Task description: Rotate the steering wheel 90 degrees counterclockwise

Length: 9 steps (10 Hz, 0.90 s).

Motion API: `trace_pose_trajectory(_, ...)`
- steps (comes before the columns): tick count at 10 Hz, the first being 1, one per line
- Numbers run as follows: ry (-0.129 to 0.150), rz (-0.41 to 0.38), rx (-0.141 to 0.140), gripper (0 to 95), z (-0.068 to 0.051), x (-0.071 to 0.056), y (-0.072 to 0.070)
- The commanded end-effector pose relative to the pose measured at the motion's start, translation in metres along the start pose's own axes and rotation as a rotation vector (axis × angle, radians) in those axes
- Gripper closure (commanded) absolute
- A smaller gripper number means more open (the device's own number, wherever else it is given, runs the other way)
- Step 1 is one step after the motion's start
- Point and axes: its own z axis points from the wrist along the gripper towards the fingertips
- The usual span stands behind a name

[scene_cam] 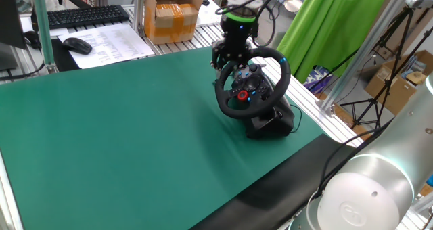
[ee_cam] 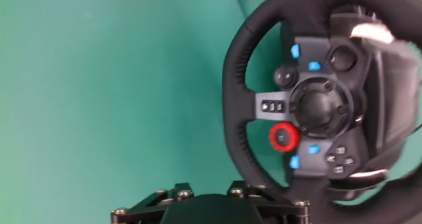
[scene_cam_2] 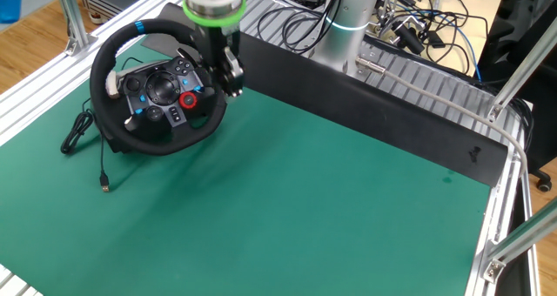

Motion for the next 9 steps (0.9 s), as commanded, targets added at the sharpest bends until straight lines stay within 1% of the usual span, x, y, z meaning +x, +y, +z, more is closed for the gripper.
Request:
trace_pose_trajectory(1, 0.021, -0.046, 0.015, 38.0, -0.014, -0.005, -0.023)
trace_pose_trajectory(2, 0.019, -0.086, 0.041, 38.0, -0.021, -0.006, -0.036)
trace_pose_trajectory(3, 0.019, -0.101, 0.051, 38.0, -0.024, -0.007, -0.041)
trace_pose_trajectory(4, 0.026, -0.133, 0.066, 38.0, -0.029, -0.009, -0.054)
trace_pose_trajectory(5, 0.034, -0.168, 0.068, 38.0, -0.032, -0.013, -0.070)
trace_pose_trajectory(6, 0.050, -0.181, 0.076, 38.0, -0.032, -0.017, -0.080)
trace_pose_trajectory(7, 0.059, -0.209, 0.088, 38.0, -0.035, -0.022, -0.095)
trace_pose_trajectory(8, 0.064, -0.230, 0.100, 38.0, -0.037, -0.023, -0.103)
trace_pose_trajectory(9, 0.068, -0.256, 0.128, 38.0, -0.039, -0.024, -0.109)
